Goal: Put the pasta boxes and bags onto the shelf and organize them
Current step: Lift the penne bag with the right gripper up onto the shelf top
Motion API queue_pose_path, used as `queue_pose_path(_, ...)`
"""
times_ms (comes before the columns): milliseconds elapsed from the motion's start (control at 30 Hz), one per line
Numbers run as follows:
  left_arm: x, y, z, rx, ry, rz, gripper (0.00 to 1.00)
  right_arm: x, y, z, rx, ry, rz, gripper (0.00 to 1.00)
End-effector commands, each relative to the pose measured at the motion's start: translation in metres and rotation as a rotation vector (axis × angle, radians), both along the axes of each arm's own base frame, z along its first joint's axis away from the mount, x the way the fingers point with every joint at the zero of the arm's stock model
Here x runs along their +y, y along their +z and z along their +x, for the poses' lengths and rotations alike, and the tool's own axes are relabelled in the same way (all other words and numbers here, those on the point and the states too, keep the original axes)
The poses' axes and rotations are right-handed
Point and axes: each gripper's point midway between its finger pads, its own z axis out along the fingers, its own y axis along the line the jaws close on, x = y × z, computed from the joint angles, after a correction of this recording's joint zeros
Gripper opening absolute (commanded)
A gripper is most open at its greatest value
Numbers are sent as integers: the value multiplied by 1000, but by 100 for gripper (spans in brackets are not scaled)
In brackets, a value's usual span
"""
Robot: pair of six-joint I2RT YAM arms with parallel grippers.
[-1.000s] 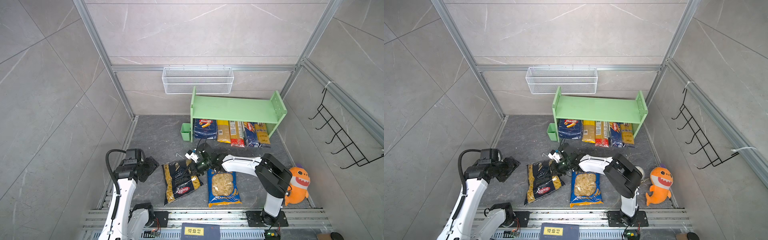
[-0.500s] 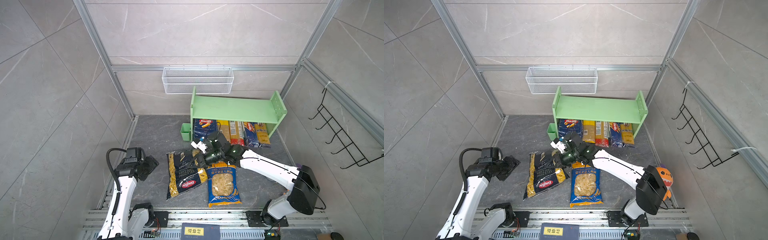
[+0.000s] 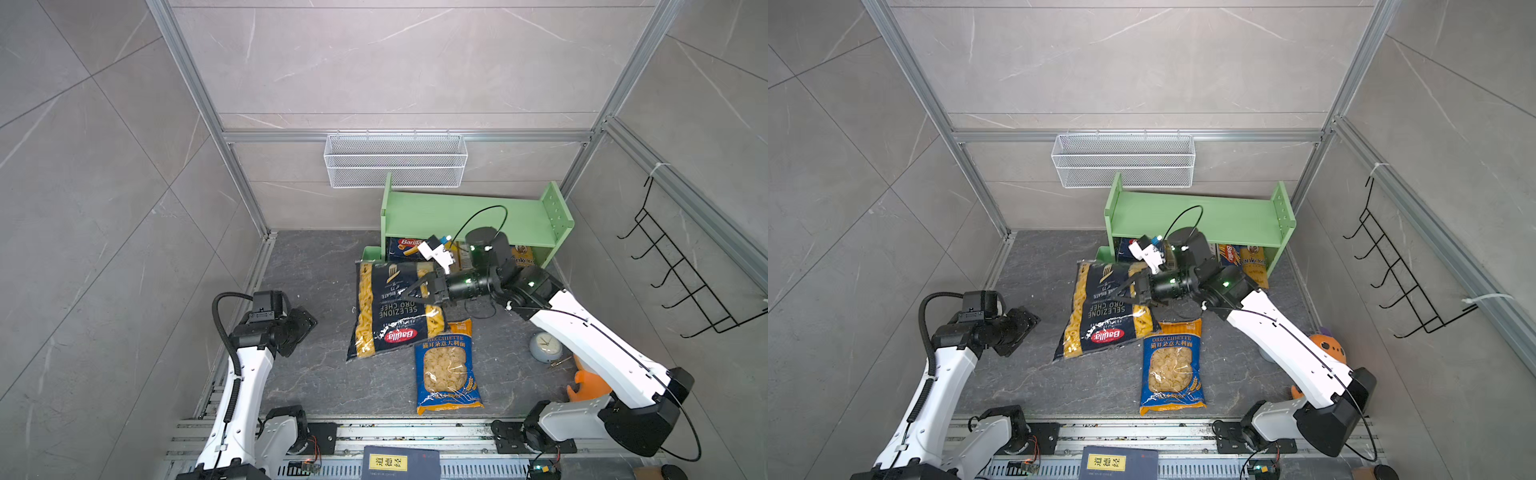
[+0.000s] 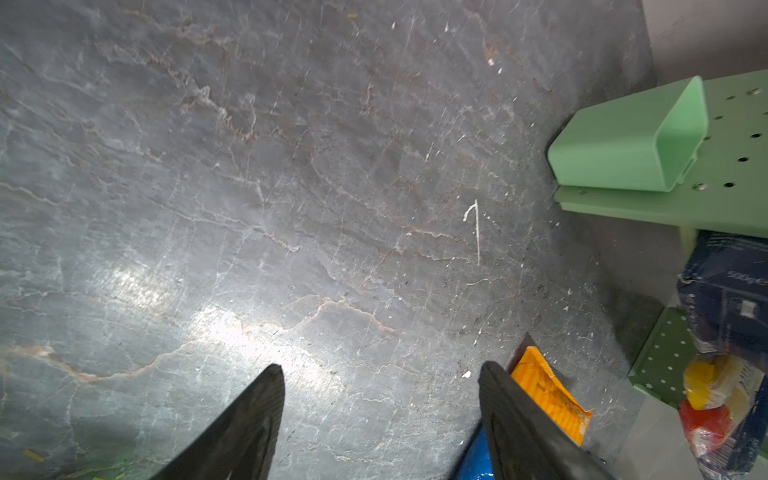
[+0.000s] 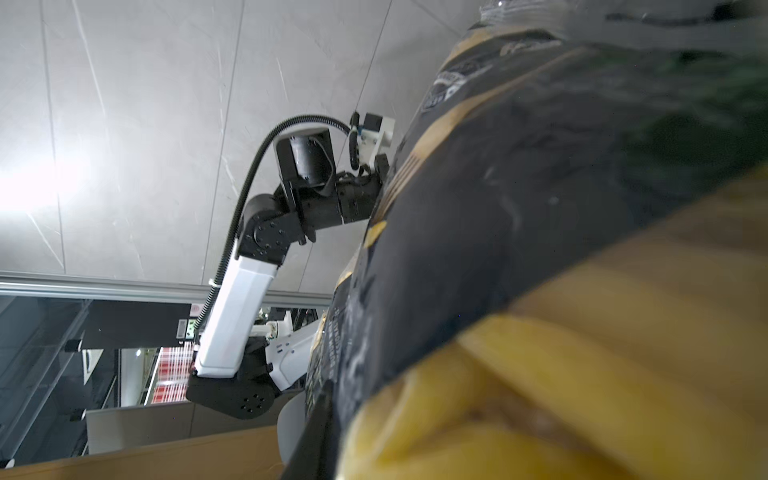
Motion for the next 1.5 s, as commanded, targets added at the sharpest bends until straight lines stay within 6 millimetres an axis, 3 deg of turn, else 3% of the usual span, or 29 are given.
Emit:
queue_pose_path(0,1,23,14,-70,2,-3,76,-22,97,-14,-281,30,192,2)
queue_pose_path(300,-5,32,27,-104,-30,-28,79,-51,129,21,-353,-61,149,2)
queue_pose_path(500,-17,50,45,-175,-86,-88,92,-61,134,56,-374,-114,128,3)
queue_pose_path(733,-44,111,74,-326,-186,-230,99,-71,117,113,-376,-179,95,3)
queue_pose_path(1033,-74,194,107,-465,-308,-289,100,-76,94,178,-365,-229,69,3)
queue_pose_path(1233,-83,213,127,-495,-340,-294,100,-82,83,208,-363,-263,56,4)
queue_pose_path(1467,-87,206,151,-477,-355,-313,100,-93,53,250,-302,-291,22,5)
